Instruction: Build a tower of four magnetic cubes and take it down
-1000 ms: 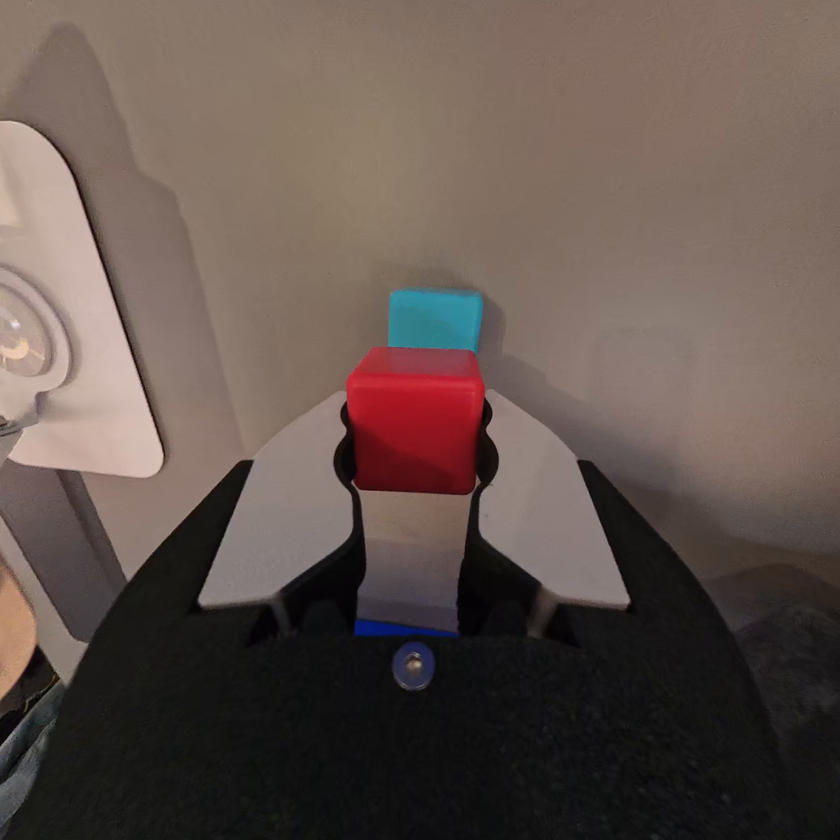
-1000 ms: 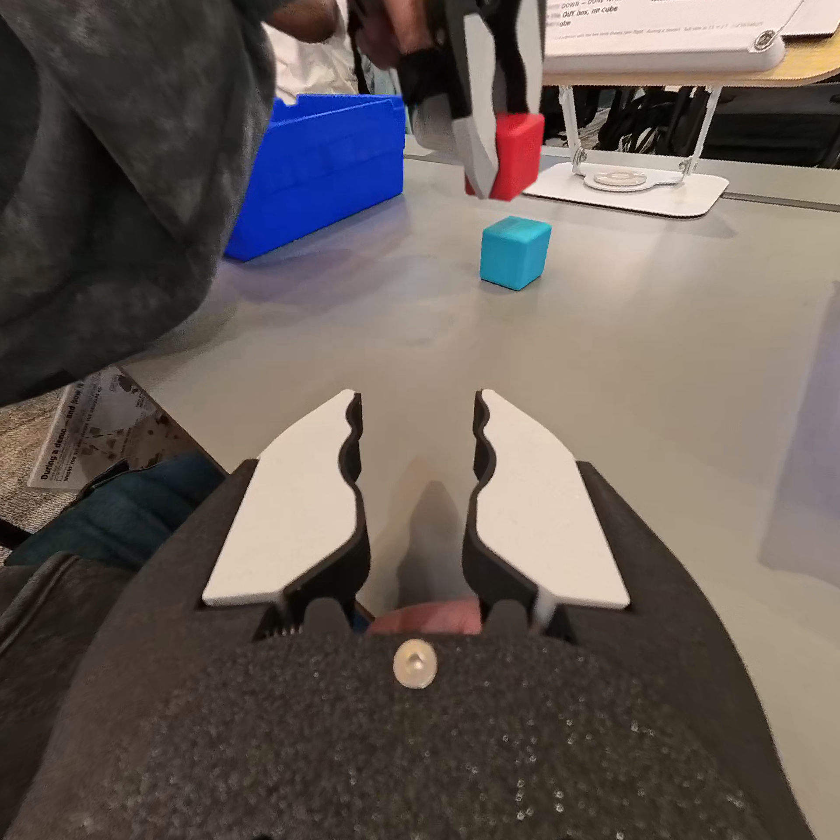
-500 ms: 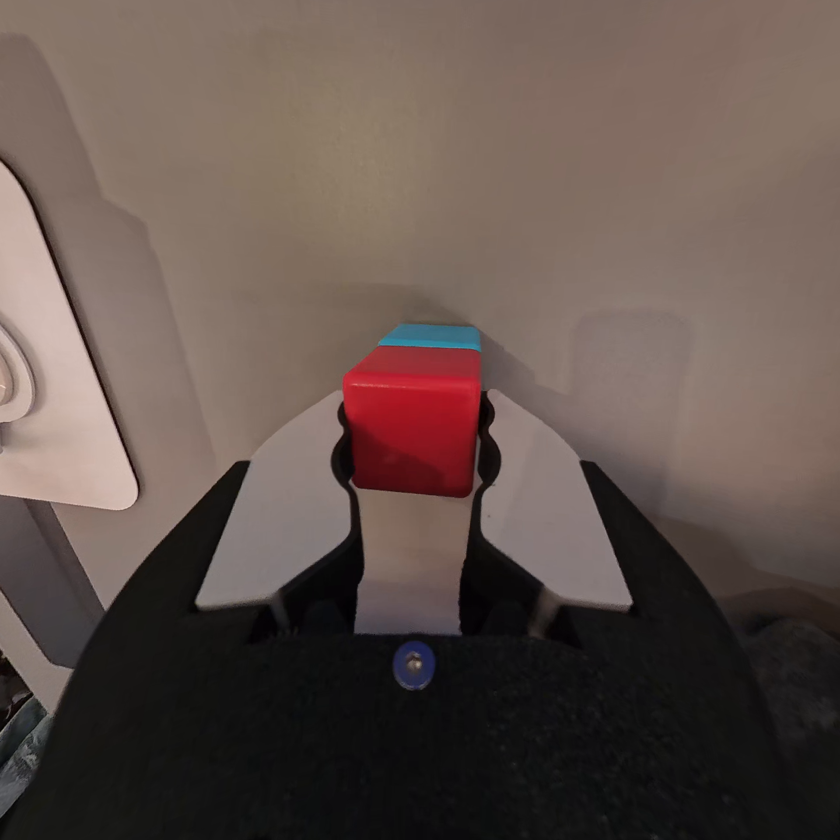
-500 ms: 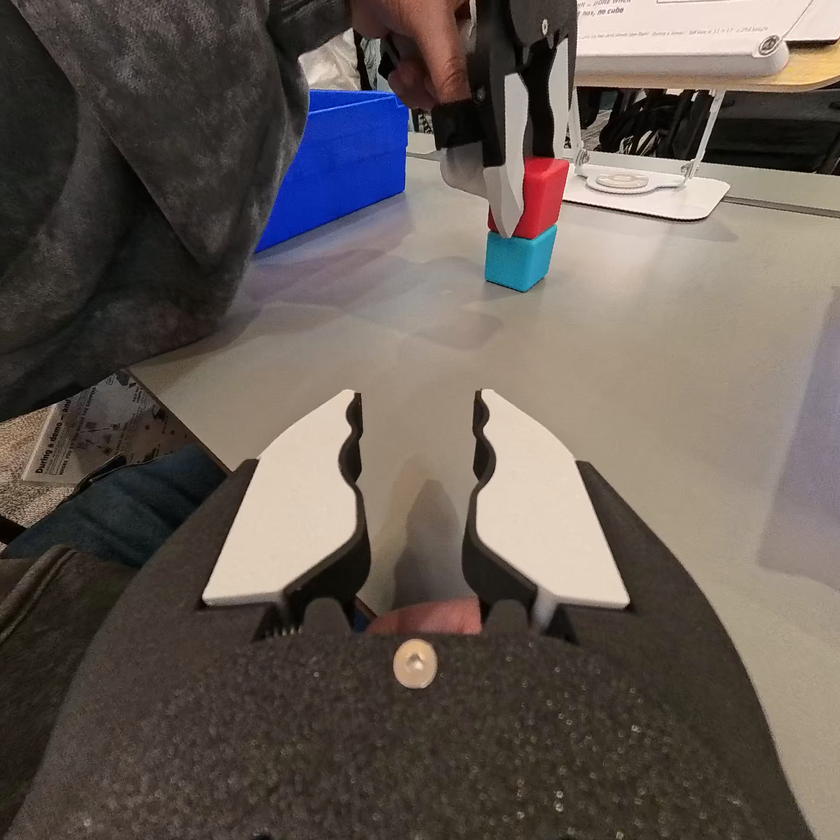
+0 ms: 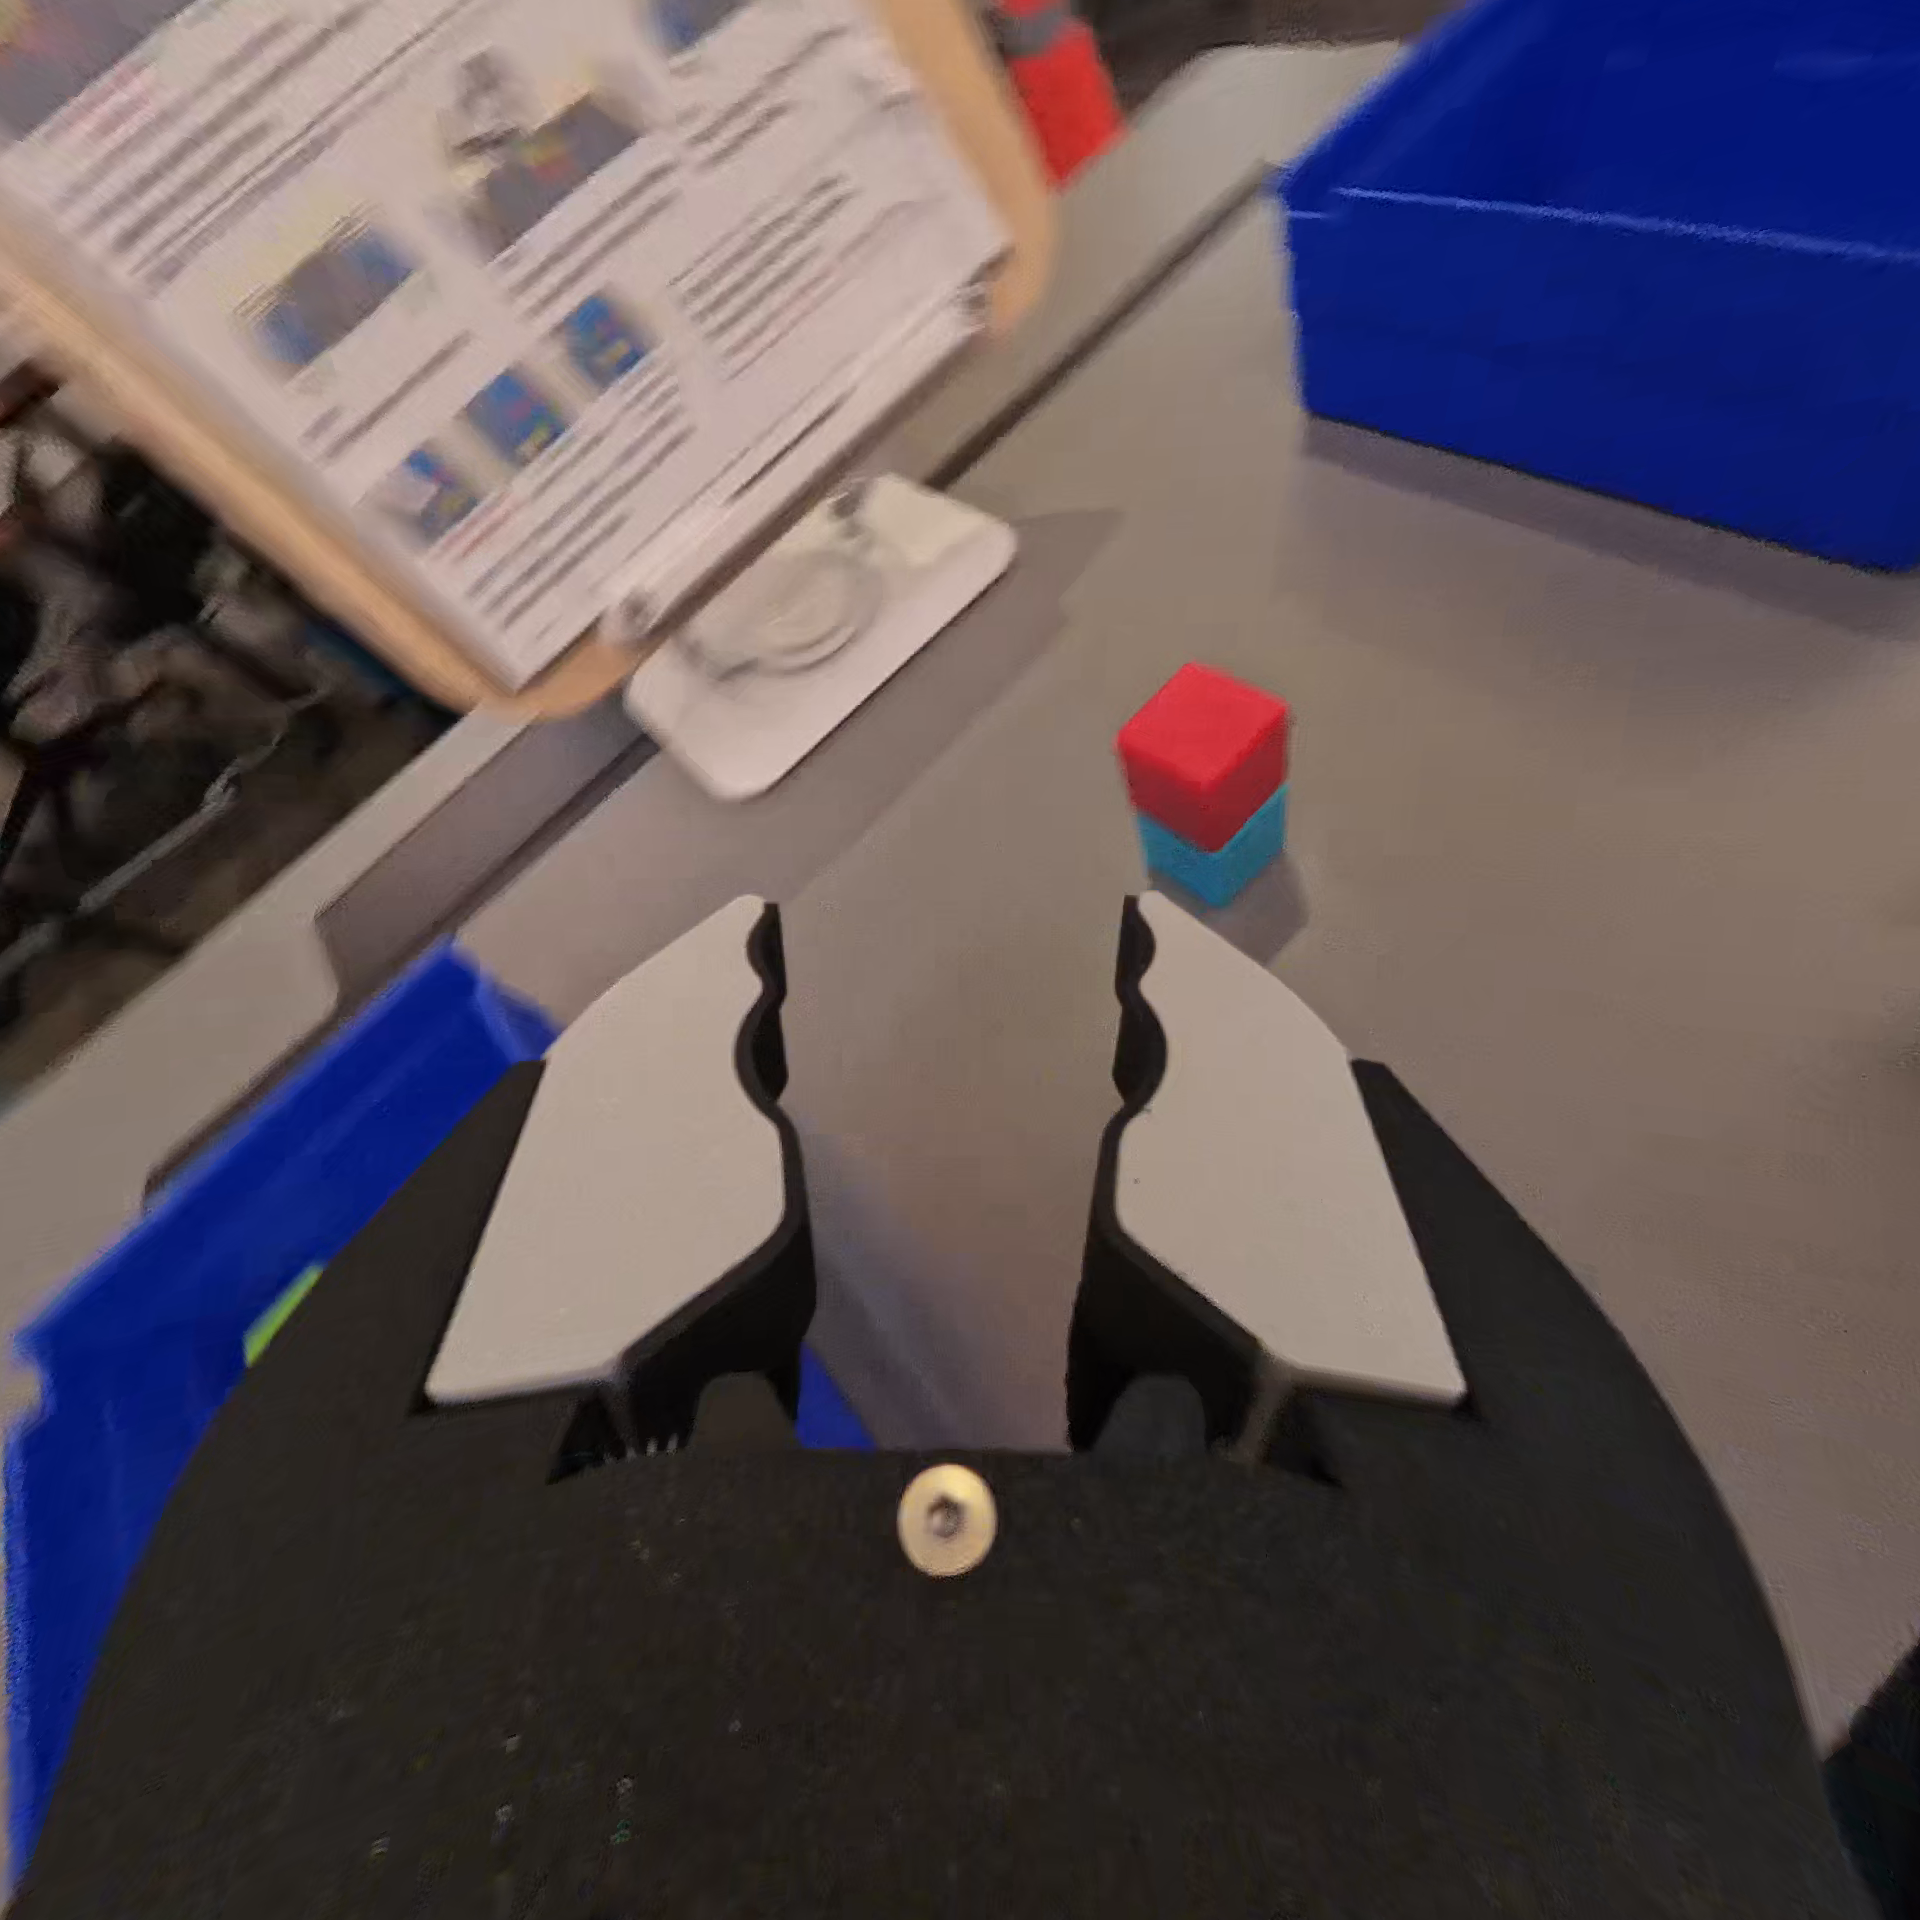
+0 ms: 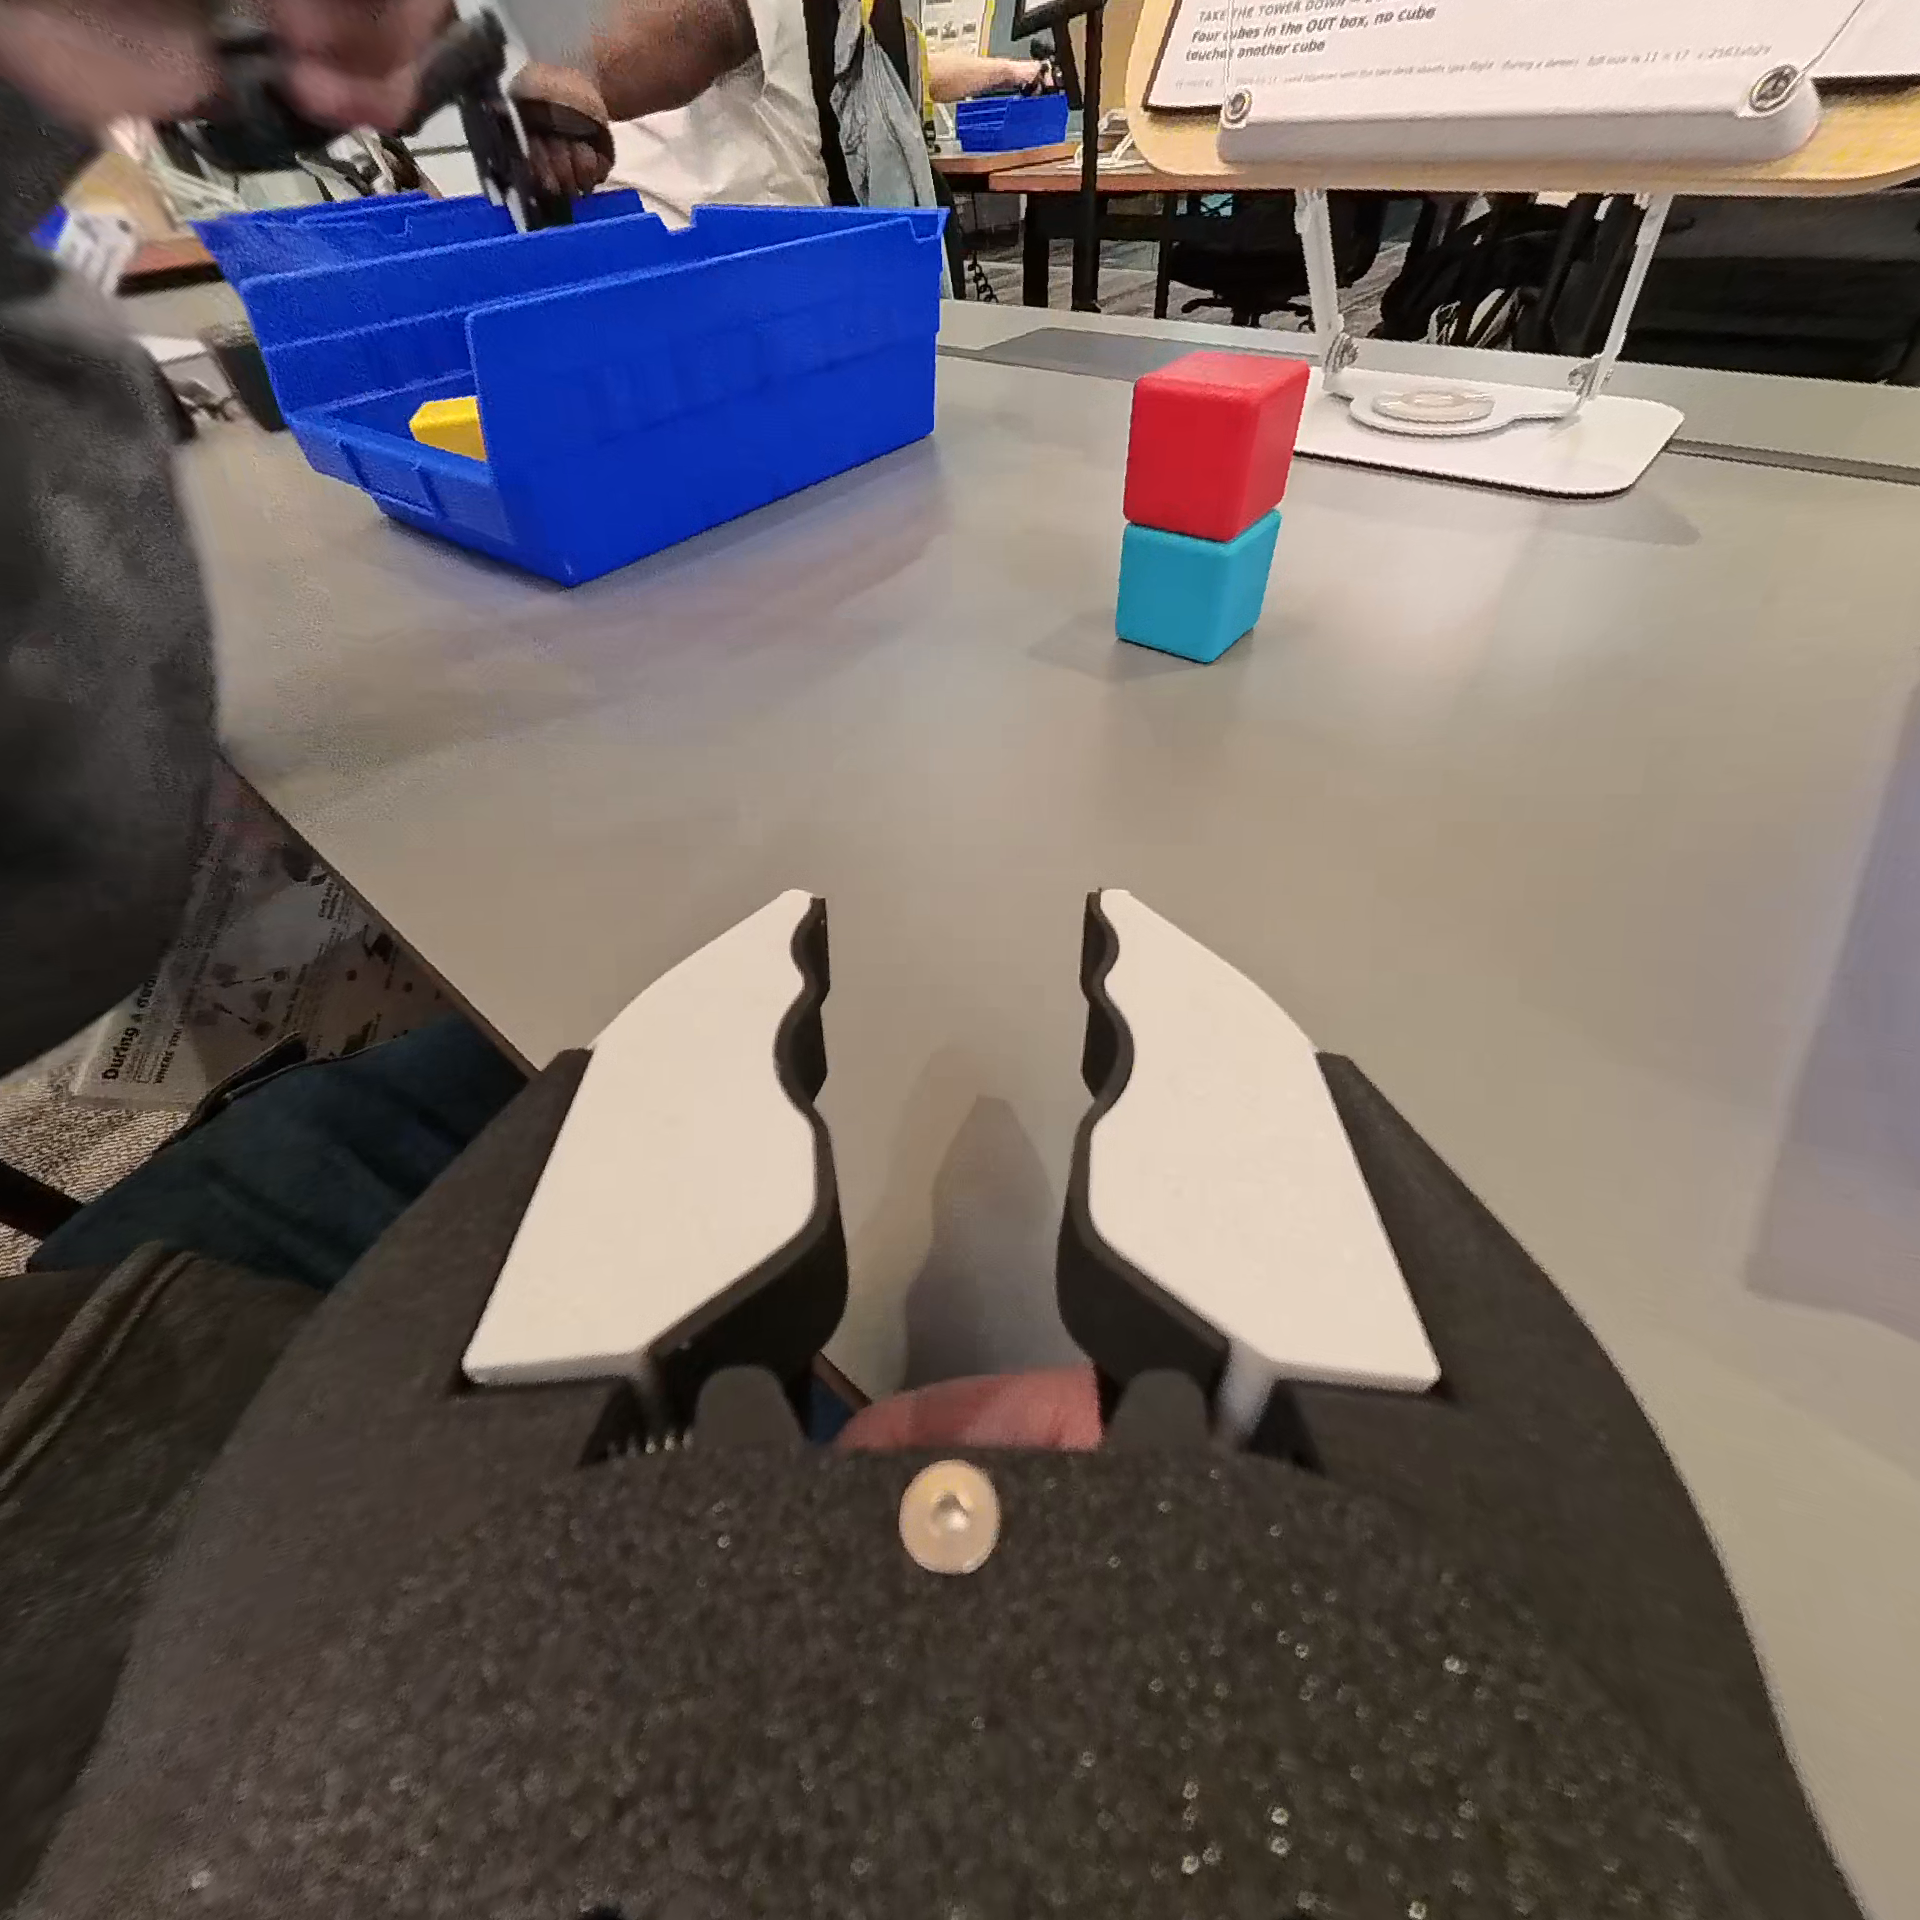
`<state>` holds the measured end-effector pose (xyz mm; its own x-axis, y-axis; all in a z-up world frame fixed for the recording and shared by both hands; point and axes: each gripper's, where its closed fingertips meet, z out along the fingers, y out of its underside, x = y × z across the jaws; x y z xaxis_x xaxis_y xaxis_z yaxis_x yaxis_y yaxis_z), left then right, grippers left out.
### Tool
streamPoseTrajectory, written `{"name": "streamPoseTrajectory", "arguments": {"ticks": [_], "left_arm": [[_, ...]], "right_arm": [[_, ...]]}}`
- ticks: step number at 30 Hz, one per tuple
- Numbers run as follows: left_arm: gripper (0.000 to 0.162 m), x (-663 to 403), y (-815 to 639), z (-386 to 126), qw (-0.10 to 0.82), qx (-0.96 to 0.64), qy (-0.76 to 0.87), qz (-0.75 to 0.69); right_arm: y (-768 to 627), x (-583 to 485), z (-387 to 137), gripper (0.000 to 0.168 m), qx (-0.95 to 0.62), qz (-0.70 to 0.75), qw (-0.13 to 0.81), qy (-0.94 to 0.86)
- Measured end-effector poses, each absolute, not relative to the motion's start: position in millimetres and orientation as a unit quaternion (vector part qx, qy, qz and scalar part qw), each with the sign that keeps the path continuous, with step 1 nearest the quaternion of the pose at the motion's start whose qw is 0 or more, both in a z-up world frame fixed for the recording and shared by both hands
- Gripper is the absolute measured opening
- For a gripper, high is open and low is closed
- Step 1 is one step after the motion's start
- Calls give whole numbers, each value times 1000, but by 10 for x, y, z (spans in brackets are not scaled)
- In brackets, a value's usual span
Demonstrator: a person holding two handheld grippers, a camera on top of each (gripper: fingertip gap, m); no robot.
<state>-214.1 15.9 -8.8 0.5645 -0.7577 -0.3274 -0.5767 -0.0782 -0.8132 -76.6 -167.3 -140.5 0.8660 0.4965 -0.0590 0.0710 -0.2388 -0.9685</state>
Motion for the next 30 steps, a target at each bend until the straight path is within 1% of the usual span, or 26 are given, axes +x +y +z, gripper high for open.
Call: {"name": "streamPoseTrajectory", "arguments": {"ticks": [3, 7, 11, 15, 18, 21, 25, 28, 30], "left_arm": [[55, -2797, -98, -275, 546, -763, 333, -99], [56, -3607, -478, -617, 593, -780, 189, -68], [60, -4048, -808, -958, 593, -795, 92, -86], [65, -4307, -852, -1103, 572, -815, 68, -56], [61, -4273, -752, -1064, 543, -830, 111, -55], [62, -4318, -576, -1033, 478, -851, 217, 5], [60, -4463, -262, -884, 409, -858, 308, 50], [64, -4692, -17, -797, 351, -867, 341, 95], [68, -4761, 109, -854, 304, -873, 369, 97]], "right_arm": [[-1676, -783, -1411, 47, -767, 185, 586, -185], [-1678, -822, -1417, 47, -767, 184, 584, -192], [-1671, -864, -1438, 47, -768, 177, 581, -203], [-1670, -896, -1442, 47, -767, 176, 581, -209], [-1669, -907, -1448, 47, -767, 173, 580, -213], [-1670, -902, -1447, 47, -767, 171, 581, -214], [-1667, -893, -1451, 47, -767, 174, 580, -212], [-1667, -889, -1448, 46, -767, 176, 580, -210], [-1668, -885, -1448, 46, -767, 176, 580, -211]]}}
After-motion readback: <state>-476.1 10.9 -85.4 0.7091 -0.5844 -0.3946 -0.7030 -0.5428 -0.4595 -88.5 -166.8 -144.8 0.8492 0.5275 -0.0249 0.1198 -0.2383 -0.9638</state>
